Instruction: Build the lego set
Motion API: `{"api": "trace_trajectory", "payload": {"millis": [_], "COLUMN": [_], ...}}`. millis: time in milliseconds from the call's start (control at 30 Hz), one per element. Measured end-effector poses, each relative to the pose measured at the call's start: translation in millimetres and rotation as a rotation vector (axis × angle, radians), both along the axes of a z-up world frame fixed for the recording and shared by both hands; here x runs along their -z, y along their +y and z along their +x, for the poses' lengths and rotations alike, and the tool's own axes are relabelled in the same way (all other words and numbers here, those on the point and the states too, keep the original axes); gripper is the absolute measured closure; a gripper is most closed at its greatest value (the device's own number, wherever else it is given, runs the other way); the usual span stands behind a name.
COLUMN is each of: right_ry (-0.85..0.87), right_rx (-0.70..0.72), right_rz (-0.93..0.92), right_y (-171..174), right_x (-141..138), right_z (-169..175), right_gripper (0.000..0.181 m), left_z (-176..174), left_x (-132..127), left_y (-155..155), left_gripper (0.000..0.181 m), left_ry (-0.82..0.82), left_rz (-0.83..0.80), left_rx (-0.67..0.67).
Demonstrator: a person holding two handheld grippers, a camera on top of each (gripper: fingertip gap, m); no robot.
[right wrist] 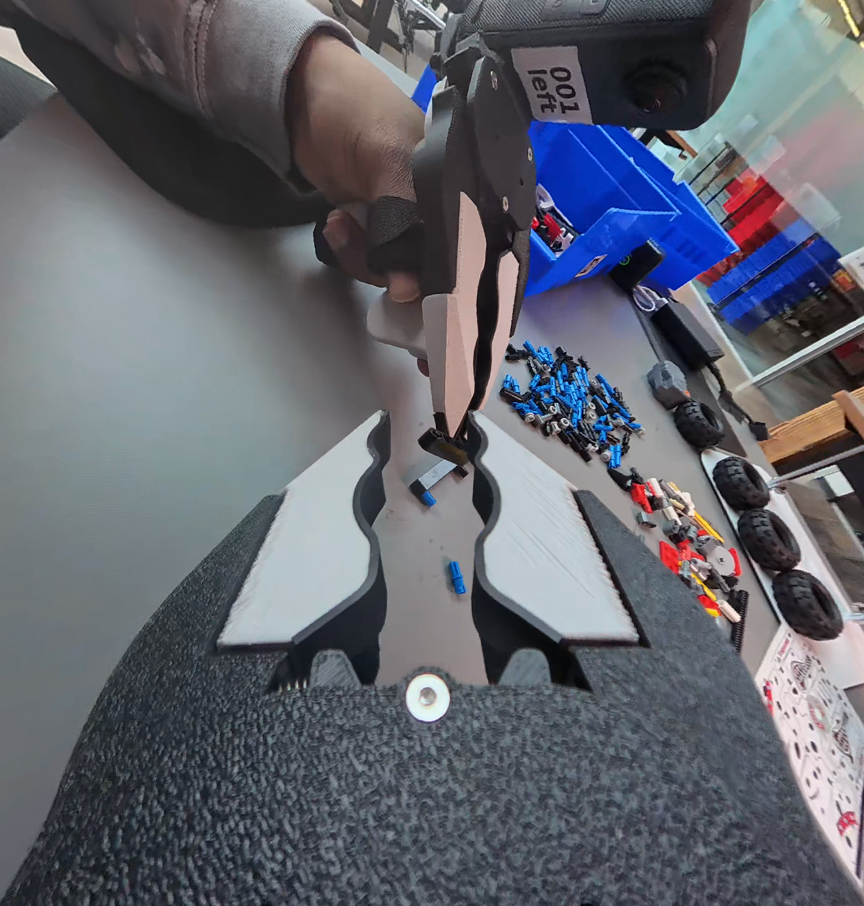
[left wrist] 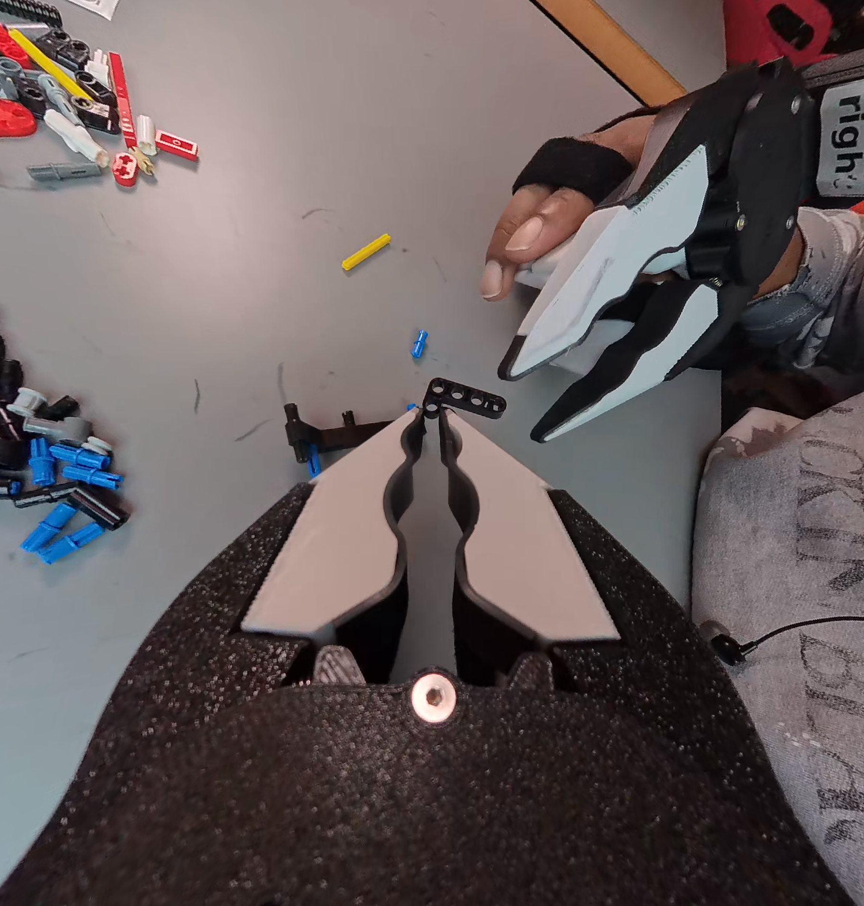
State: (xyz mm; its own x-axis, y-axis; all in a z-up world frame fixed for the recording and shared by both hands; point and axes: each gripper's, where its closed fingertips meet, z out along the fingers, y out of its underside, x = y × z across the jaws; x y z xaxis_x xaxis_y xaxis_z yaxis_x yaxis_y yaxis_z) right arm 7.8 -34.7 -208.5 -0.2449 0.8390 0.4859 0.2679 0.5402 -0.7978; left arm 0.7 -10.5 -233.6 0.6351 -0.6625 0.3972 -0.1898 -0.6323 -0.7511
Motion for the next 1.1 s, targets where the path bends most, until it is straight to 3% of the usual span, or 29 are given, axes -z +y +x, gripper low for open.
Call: {"api": "trace_trajectory", "payload": {"millis": [167, 233, 500, 633, 867, 967, 1100], "right_ry": [-0.001, -0.001, 0.037, 0.058, 0.061, 0.082, 0.114], "right_rx": [-0.010, -0.009, 0.029, 0.074, 0.080, 0.133, 0.082], "right_rz": [0.076, 0.097, 0.046, 0.012, 0.007, -0.085, 0.071], "right_y": [-1.8, -1.1, 9.4, 21.0, 16.4, 20.8, 12.3], "right_x": [2.1, 3.4, -5.3, -12.2, -11.8, -15.0, -16.6], "right_z": [0.1, 0.7, 3.3, 5.1, -0.3, -6.0, -5.9], "right_gripper": [0.166, 0.181, 0.181, 0.156, 0.149, 0.149, 0.168], "left_z": [2.2, 2.5, -1.8, -5.3, -3.8, 0.0, 2.5], "left_x": [3.3, 4.0, -1.5, -5.9, -14.8, -22.4, -26.3], "left_y": [-2.7, -3.3, 0.4, 3.8, 4.8, 3.1, -0.9], "left_gripper": [0.176, 0.176, 0.176, 0.176, 0.176, 0.176, 0.176], "left_ry": [0.003, 0.004, -0.031, -0.059, -0.091, -0.112, -0.196], "left_rz": [-0.023, -0.027, -0.023, -0.016, 0.018, 0.044, -0.018], "left_rx": [0.007, 0.008, -0.018, -0.043, -0.046, -0.035, -0.021]}}
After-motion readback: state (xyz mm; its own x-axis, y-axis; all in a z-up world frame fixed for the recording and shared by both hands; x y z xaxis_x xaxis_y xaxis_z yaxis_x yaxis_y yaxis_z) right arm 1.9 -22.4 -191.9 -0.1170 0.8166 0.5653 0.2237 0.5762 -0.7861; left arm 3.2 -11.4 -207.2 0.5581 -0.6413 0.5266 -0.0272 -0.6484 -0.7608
